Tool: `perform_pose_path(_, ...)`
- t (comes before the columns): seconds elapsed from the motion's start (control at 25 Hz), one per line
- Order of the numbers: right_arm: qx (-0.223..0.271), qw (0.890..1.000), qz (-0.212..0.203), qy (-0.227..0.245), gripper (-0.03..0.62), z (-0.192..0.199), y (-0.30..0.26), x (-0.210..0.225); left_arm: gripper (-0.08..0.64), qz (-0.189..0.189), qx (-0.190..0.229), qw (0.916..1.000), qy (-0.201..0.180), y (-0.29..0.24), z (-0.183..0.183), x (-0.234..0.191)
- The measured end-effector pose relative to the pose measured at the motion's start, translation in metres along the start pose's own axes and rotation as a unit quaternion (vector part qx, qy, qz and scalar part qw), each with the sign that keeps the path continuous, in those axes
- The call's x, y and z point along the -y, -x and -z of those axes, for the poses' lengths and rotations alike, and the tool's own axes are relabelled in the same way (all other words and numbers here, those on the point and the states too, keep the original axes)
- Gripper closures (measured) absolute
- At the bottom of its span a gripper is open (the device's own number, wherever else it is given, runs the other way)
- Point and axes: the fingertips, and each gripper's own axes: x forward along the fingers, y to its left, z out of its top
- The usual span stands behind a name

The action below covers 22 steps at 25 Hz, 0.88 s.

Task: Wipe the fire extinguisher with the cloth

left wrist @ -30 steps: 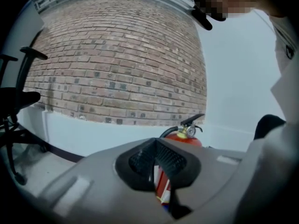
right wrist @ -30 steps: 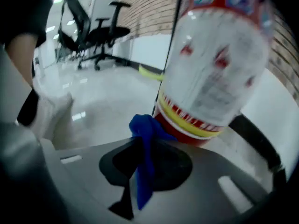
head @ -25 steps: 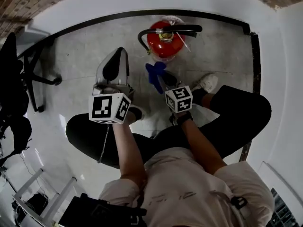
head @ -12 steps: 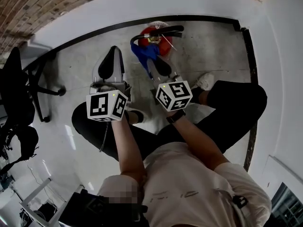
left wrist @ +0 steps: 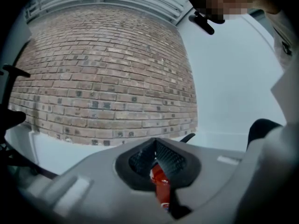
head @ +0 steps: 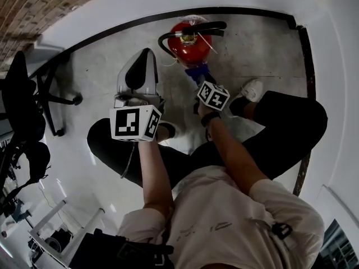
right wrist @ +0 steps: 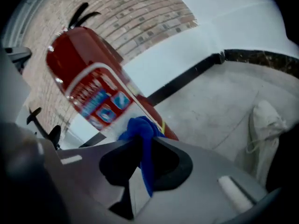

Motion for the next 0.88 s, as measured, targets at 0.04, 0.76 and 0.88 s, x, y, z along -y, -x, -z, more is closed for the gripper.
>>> perform_pose_path(0.04, -0.012, 0.999, 0.018, -0.027, 0.534, 0.013, -0.015, 0.016, 0.560, 0.002, -0.001, 1.0000, 0.003, -0.002, 0.004, 0.002)
perform_pose_path(0.76, -0.093, 0.987, -0.028, -0.129, 0.532, 0.032, -0.026, 0.017, 0.560, -0.001, -0.012, 0.9998, -0.014, 0.006, 0.011, -0.005)
perform_pose_path(0.88, -0.063, 0.989, -0.059, -0.119, 0.532, -0.003, 0.007, -0.018, 0.560, 0.007, 0.002, 1.0000, -0.006, 0.006, 0.001, -0.002)
